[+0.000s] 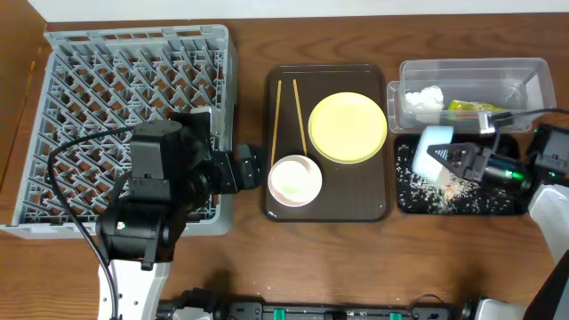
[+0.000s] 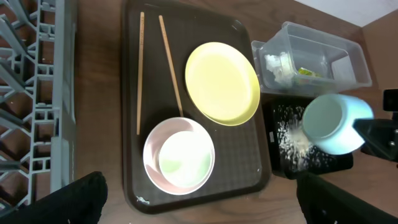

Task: Sort waste into correct bins and load items into the dishwasher
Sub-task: 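Tip the light-blue bowl over the black tray to pour out rice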

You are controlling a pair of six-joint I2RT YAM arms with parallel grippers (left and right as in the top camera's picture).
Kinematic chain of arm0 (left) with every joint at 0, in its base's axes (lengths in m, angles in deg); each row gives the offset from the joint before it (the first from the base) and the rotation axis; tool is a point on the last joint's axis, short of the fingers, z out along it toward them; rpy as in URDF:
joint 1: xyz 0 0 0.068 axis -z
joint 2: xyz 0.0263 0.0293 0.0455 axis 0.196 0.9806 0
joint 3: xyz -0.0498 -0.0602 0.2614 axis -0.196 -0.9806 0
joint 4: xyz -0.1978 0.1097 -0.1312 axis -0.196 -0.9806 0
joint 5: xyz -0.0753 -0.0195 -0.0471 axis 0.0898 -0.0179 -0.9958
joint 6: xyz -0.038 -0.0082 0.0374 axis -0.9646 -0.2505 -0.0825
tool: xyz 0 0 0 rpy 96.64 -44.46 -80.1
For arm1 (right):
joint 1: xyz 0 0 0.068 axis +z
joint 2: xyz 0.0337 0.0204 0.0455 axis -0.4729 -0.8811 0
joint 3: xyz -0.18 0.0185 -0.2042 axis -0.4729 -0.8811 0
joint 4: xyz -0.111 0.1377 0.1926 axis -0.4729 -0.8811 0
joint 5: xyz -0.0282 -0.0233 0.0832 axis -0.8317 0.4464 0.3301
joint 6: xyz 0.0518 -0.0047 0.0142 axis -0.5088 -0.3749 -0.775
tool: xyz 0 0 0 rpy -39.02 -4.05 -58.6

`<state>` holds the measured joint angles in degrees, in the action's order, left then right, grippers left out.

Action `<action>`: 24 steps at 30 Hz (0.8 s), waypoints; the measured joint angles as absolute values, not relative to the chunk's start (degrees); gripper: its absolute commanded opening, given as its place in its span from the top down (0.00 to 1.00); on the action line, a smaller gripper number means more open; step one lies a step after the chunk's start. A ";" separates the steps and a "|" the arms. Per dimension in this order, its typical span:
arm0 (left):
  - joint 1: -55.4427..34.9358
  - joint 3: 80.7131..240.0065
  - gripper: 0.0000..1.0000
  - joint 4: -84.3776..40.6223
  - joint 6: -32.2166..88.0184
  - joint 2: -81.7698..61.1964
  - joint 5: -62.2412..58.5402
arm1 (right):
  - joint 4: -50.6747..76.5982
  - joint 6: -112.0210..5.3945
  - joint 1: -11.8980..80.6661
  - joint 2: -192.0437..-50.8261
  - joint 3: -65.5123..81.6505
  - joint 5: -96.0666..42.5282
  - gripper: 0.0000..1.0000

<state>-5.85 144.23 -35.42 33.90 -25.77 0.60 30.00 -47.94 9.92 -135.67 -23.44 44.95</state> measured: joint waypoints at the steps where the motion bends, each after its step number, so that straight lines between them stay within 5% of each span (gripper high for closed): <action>1: -5.85 144.23 0.02 -35.42 33.90 -25.77 0.60 | 30.79 -47.78 9.65 -135.67 -23.53 46.53 0.99; 24: -5.85 144.23 0.02 -35.42 33.90 -25.77 0.60 | 30.76 -49.07 9.17 -135.70 -25.08 43.51 0.99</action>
<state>-5.85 144.23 -35.42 33.90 -25.77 0.60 30.76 -49.07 9.17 -135.70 -25.08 43.51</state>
